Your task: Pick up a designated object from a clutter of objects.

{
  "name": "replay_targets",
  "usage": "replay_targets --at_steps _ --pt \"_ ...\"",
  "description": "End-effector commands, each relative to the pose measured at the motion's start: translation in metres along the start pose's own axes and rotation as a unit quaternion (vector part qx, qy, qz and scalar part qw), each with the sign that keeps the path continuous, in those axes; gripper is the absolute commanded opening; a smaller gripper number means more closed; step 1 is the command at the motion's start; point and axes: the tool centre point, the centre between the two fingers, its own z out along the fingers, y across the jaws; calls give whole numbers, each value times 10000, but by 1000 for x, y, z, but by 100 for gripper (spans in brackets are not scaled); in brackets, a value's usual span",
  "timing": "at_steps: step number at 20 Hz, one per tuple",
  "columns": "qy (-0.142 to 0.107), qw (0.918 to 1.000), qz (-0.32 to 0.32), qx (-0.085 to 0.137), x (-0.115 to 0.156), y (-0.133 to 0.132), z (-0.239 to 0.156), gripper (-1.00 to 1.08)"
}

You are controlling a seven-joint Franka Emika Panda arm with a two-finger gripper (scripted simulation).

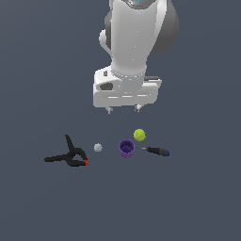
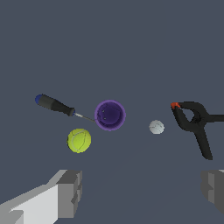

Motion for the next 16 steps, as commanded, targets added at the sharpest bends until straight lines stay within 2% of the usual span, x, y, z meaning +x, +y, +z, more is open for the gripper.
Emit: replay_targets --at_steps 1,5,8,12,16 --pt "1 9996 -279 -13 5 -5 10 100" --pt "7 9964 -852 -34 14 -16 31 100" --pt "14 9907 -1358 -45 22 -26 50 100" --pt "27 9790 -2037 -48 30 -40 76 100" --pt "45 9626 -2708 -39 37 -56 102 100"
